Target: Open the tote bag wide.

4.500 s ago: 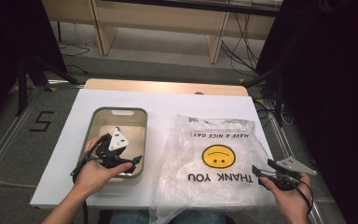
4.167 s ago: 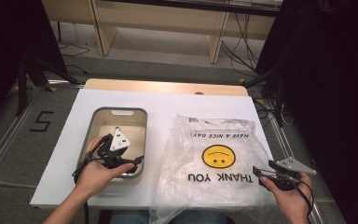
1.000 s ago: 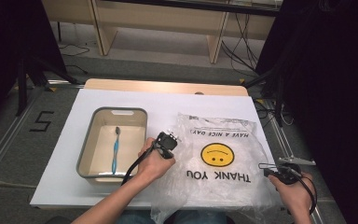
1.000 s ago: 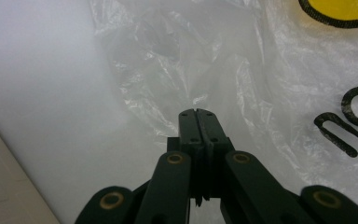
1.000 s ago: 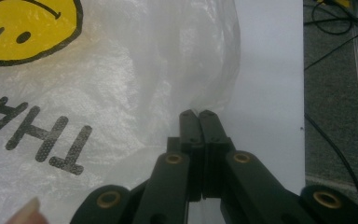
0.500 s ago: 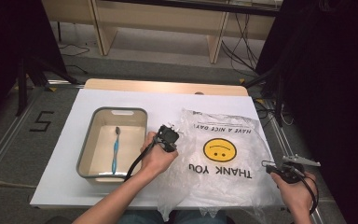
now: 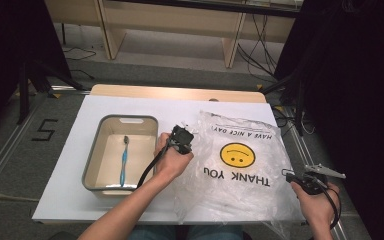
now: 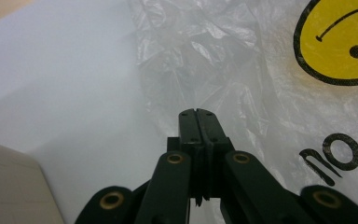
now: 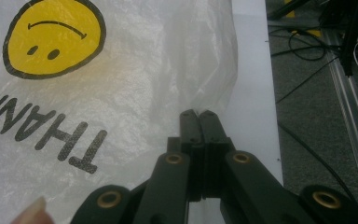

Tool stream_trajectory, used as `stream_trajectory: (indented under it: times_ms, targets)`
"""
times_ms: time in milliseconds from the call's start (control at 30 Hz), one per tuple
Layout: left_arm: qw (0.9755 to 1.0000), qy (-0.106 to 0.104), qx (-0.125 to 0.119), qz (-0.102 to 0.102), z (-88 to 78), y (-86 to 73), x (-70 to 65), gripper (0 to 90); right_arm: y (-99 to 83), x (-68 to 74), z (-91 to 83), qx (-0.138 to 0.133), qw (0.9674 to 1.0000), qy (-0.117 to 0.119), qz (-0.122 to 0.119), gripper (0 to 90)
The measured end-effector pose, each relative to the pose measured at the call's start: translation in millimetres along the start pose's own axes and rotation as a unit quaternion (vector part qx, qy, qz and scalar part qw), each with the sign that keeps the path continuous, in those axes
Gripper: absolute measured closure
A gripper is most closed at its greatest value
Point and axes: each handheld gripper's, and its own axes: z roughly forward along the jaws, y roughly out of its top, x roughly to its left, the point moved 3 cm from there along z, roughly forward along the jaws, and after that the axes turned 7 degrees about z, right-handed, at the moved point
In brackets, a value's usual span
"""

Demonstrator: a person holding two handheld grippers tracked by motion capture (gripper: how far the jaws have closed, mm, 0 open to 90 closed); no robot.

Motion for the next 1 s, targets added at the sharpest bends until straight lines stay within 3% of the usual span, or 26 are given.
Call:
stream_trajectory:
  times_ms: [233,533,567,600,700,767,800,867,1000]
  targets:
    - [0.9995,0.02,-0.023,0.003,2.8,11.7,5.6,89.6,0.2,0.3,0.7,-0.004,1.0,0.002,0.005,90.0]
    - [0.999,0.034,-0.025,0.012,7.0,15.5,12.8,86.9,1.3,3.6,3.9,-0.003,1.0,0.006,0.004,90.0]
    - [0.9993,0.032,-0.014,0.017,7.9,14.8,12.7,74.9,0.3,3.8,5.0,-0.001,1.0,0.009,0.001,88.6]
    - [0.9992,0.033,-0.012,0.019,7.5,14.3,12.8,74.9,0.3,3.8,5.0,-0.001,1.0,0.009,0.001,88.6]
    - [0.9984,0.044,-0.018,0.031,3.1,14.9,9.7,60.2,-0.1,4.6,6.5,-0.001,0.9999,0.014,0.0,82.7]
    - [0.9979,0.045,-0.02,0.04,-1.4,14.5,5.5,49.2,-0.3,4.8,5.7,0.0,0.9999,0.008,-0.007,70.7]
    - [0.9978,0.042,-0.02,0.047,-4.4,13.9,3.0,49.2,-0.3,4.8,5.7,0.0,0.9999,0.008,-0.007,70.7]
    - [0.998,0.032,-0.017,0.052,-9.8,11.6,-3.1,44.6,1.3,3.6,1.1,-0.013,0.9996,-0.003,-0.025,59.6]
    - [0.9983,-0.015,0.002,0.056,-15.6,1.8,-16.1,42.6,3.5,-0.1,-7.5,-0.031,0.999,-0.019,-0.026,52.0]
